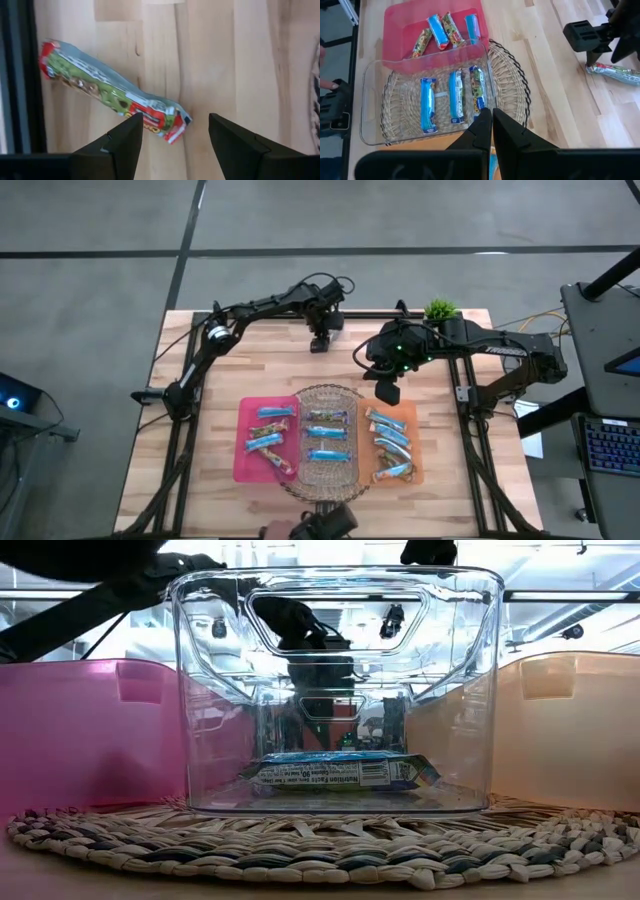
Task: Pick and place Granola Bars by type
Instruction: Put the red granola bar into the pink bin
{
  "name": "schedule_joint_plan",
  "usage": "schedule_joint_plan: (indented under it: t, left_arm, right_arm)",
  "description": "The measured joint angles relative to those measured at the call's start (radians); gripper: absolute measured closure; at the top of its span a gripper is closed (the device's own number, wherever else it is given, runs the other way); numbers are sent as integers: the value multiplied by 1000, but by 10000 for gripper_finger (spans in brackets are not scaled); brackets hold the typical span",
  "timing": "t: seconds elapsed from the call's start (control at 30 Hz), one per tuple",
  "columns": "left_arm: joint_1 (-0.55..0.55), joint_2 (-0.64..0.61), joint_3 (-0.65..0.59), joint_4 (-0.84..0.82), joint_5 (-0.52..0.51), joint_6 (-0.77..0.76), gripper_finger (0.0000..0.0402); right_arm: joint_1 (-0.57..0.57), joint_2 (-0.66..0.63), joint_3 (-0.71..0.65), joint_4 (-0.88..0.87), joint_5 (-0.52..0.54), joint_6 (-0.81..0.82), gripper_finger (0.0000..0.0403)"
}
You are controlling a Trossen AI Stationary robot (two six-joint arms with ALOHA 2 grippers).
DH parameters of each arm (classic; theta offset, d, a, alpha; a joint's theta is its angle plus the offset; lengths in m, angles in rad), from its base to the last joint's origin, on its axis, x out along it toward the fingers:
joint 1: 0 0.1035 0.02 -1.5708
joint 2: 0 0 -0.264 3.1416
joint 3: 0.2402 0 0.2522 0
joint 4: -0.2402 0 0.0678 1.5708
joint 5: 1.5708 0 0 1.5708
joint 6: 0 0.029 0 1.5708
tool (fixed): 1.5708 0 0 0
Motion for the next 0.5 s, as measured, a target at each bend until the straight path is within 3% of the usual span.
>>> schedule_joint_plan:
  t: [0.5]
  left_arm:
    - [1, 2, -47, 121, -4, 50, 193]
  right_arm:
    - [0, 0, 0, 0, 0, 32, 394]
